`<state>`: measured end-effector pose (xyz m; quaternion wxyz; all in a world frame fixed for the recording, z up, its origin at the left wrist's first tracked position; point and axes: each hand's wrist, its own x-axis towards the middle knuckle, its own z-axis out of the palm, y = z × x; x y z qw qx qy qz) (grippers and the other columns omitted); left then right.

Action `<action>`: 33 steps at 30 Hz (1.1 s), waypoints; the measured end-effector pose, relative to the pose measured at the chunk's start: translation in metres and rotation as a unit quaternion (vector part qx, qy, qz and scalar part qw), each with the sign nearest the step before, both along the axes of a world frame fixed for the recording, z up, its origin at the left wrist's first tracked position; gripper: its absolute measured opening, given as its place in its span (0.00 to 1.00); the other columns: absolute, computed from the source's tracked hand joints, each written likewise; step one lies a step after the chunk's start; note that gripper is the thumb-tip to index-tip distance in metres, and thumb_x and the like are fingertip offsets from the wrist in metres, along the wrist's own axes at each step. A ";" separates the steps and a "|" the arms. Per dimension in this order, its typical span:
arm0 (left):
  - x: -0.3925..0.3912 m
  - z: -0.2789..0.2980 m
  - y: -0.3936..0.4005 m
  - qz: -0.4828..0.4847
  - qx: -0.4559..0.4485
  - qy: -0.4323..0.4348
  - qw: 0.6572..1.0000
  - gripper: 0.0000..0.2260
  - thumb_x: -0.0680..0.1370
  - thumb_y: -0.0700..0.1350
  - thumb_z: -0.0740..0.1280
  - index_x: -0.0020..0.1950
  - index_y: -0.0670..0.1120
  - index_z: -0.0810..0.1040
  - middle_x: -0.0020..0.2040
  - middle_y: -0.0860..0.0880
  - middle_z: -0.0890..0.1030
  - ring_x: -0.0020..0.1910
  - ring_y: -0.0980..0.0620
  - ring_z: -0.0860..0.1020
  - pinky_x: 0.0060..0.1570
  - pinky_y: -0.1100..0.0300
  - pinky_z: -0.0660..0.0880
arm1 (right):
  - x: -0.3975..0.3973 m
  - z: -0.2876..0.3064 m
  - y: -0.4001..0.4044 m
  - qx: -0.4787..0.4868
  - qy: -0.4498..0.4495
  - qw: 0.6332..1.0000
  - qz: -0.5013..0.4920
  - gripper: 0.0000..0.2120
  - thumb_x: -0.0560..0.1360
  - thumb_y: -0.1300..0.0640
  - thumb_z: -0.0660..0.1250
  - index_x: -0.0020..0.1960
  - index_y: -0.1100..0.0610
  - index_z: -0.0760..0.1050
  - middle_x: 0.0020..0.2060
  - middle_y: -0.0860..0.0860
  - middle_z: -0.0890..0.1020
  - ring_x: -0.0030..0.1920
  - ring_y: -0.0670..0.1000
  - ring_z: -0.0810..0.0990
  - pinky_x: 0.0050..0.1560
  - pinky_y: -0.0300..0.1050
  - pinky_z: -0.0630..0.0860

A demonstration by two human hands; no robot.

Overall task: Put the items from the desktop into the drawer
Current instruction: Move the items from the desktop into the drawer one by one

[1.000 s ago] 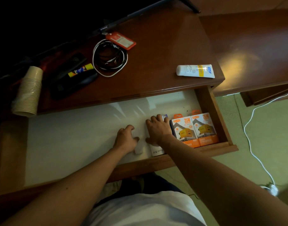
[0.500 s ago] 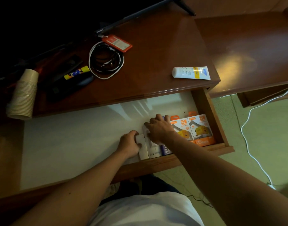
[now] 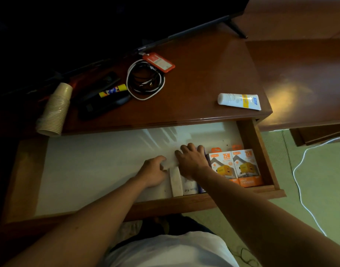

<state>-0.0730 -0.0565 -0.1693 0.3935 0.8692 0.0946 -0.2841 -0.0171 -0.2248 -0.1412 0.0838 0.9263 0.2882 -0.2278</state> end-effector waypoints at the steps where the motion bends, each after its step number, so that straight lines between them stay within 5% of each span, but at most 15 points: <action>1: 0.001 0.004 0.008 0.011 0.007 -0.015 1.000 0.23 0.79 0.45 0.69 0.73 0.48 0.70 0.56 0.49 0.77 0.55 0.50 0.77 0.53 0.58 0.74 | 0.001 0.005 0.007 0.023 -0.012 1.000 0.006 0.24 0.77 0.50 0.65 0.71 0.53 0.68 0.70 0.56 0.70 0.69 0.60 0.65 0.65 0.63 0.62; 5: 0.009 0.028 0.047 0.066 0.056 -0.115 0.990 0.18 0.79 0.42 0.68 0.69 0.47 0.74 0.56 0.49 0.79 0.54 0.50 0.78 0.52 0.59 0.75 | 0.007 0.026 0.049 0.146 -0.046 0.988 0.010 0.21 0.79 0.51 0.61 0.70 0.53 0.70 0.68 0.55 0.73 0.66 0.58 0.69 0.63 0.59 0.66; 12: 0.025 0.074 0.122 0.177 0.126 -0.295 0.930 0.11 0.75 0.37 0.69 0.57 0.46 0.81 0.51 0.47 0.81 0.49 0.47 0.80 0.48 0.55 0.76 | 0.028 0.068 0.130 0.327 -0.161 0.930 0.048 0.11 0.73 0.55 0.64 0.53 0.57 0.77 0.46 0.56 0.78 0.46 0.61 0.76 0.41 0.50 0.68; 17: 0.047 0.105 0.171 0.213 0.165 -0.359 0.894 0.13 0.74 0.37 0.66 0.57 0.46 0.81 0.51 0.46 0.80 0.50 0.45 0.79 0.51 0.51 0.78 | 0.056 0.089 0.176 0.280 -0.122 0.949 0.077 0.21 0.75 0.54 0.66 0.68 0.54 0.72 0.62 0.56 0.75 0.62 0.61 0.73 0.58 0.55 0.70; 26: 0.114 0.136 0.215 0.048 0.319 -0.260 0.910 0.19 0.79 0.39 0.64 0.70 0.47 0.75 0.65 0.44 0.76 0.64 0.40 0.74 0.62 0.48 0.74 | 0.088 0.088 0.216 0.168 -0.125 0.971 0.117 0.31 0.75 0.56 0.68 0.76 0.54 0.63 0.71 0.58 0.68 0.71 0.63 0.66 0.68 0.62 0.65; 33: 0.147 0.130 0.224 -0.021 0.364 -0.193 0.911 0.18 0.78 0.40 0.69 0.67 0.49 0.77 0.61 0.42 0.78 0.61 0.39 0.77 0.58 0.44 0.76 | 0.097 0.078 0.225 0.145 -0.173 0.967 0.119 0.29 0.74 0.52 0.72 0.73 0.53 0.67 0.68 0.57 0.68 0.67 0.62 0.67 0.65 0.65 0.66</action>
